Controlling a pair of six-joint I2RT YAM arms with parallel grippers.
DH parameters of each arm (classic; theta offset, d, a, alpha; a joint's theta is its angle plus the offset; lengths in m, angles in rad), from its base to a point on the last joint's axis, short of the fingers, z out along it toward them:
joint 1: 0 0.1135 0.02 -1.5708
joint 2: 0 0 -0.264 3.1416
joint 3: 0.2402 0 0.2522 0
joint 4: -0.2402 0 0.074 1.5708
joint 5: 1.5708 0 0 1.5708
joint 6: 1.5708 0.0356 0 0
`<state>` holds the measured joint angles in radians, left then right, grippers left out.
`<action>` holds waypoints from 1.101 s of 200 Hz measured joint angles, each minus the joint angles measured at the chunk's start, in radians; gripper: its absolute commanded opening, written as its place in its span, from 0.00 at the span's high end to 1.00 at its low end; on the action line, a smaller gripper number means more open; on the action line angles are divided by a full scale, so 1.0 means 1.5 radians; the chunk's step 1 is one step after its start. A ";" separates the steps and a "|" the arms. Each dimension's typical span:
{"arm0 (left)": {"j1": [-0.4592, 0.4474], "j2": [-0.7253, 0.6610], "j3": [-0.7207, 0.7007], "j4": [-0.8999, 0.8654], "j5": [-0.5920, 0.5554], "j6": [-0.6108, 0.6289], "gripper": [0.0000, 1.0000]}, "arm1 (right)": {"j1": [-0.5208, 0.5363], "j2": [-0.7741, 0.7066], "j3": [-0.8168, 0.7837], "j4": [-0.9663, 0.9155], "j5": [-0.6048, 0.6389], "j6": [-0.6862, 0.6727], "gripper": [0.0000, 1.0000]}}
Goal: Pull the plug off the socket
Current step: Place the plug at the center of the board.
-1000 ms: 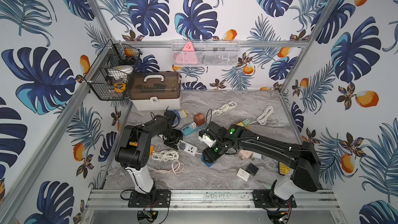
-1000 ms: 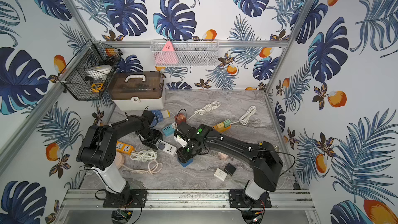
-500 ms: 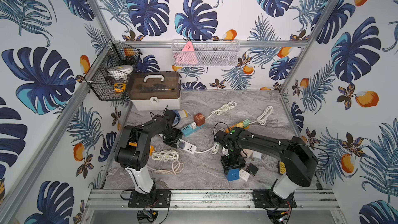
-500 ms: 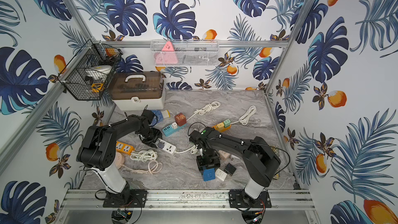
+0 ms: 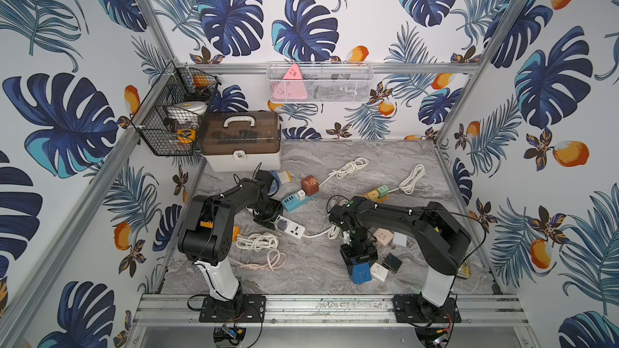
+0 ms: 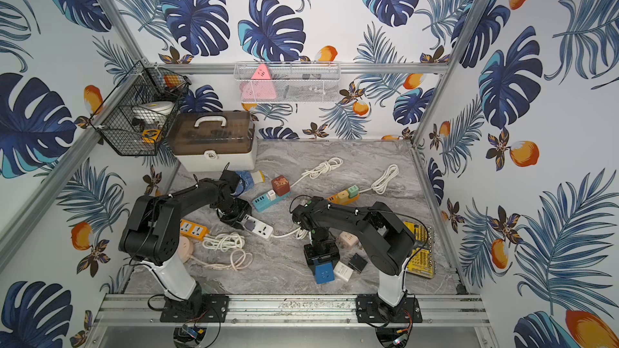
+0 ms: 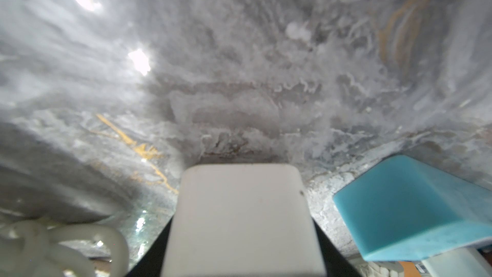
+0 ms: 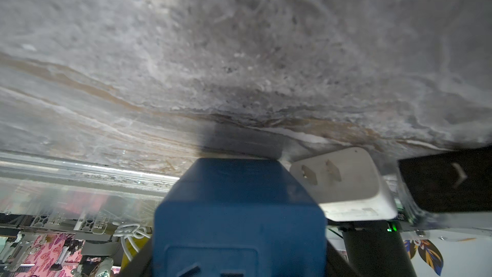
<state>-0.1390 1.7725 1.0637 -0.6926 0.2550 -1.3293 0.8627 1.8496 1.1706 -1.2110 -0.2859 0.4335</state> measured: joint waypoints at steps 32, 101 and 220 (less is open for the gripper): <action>0.000 0.000 0.002 0.001 -0.008 0.000 1.00 | -0.006 0.011 0.004 0.005 0.010 -0.003 0.13; 0.000 -0.005 -0.004 0.004 -0.008 0.000 1.00 | -0.005 -0.033 0.050 -0.005 0.044 -0.003 0.10; 0.000 -0.014 -0.017 0.011 -0.007 0.000 1.00 | 0.184 -0.091 0.048 0.516 0.243 -0.267 0.23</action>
<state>-0.1387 1.7515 1.0389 -0.6765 0.2443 -1.3296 1.1389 1.7126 1.2427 -0.4370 0.0780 0.0326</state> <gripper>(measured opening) 0.543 0.786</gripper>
